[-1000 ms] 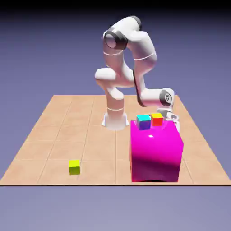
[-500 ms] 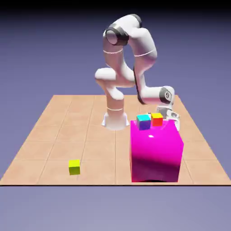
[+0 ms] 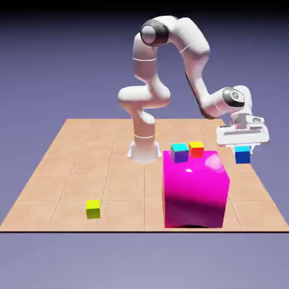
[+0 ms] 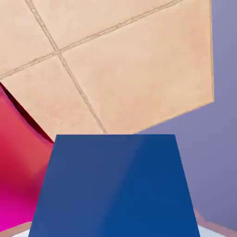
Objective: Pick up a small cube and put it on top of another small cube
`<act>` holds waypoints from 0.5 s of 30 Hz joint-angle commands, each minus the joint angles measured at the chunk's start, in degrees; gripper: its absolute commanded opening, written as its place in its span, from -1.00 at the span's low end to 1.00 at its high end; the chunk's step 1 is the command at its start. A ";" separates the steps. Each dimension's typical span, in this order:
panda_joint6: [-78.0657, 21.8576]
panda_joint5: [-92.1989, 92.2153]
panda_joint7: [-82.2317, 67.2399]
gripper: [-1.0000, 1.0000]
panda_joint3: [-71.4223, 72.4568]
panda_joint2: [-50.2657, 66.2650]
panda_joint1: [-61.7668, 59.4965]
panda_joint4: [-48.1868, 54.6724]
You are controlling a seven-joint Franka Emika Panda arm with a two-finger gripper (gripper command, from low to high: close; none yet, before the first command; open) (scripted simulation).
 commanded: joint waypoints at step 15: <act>5.62 19.93 -12.84 -1.00 -31.17 -4.56 24.19 18.62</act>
